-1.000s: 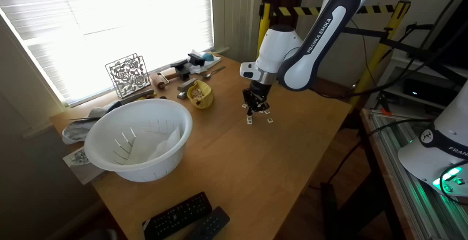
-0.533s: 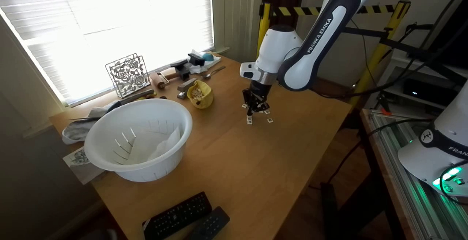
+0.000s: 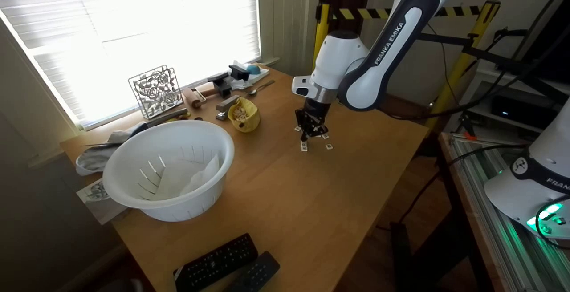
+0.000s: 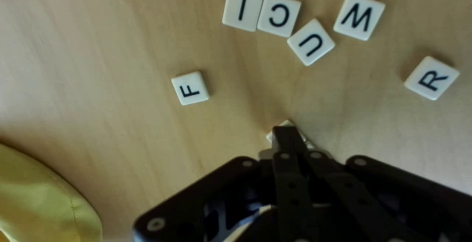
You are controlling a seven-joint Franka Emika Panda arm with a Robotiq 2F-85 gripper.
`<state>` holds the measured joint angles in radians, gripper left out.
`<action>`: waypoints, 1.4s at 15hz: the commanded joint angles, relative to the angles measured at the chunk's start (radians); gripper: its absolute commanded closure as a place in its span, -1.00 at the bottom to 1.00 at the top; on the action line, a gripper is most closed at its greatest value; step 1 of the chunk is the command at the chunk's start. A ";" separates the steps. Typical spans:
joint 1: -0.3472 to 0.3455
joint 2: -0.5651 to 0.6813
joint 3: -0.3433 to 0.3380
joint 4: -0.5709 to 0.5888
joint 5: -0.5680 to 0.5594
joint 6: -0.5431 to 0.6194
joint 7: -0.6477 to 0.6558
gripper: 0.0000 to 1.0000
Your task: Arrange the small objects on the table
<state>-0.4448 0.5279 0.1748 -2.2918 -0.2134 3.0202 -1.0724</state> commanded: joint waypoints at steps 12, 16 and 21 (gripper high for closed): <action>0.004 0.031 0.002 -0.004 0.008 -0.015 -0.019 1.00; -0.146 -0.109 0.165 -0.058 0.082 -0.081 -0.098 1.00; -0.286 -0.314 0.324 -0.058 0.250 -0.063 -0.031 1.00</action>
<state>-0.6680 0.3679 0.4374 -2.3219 -0.0463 3.0205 -1.1442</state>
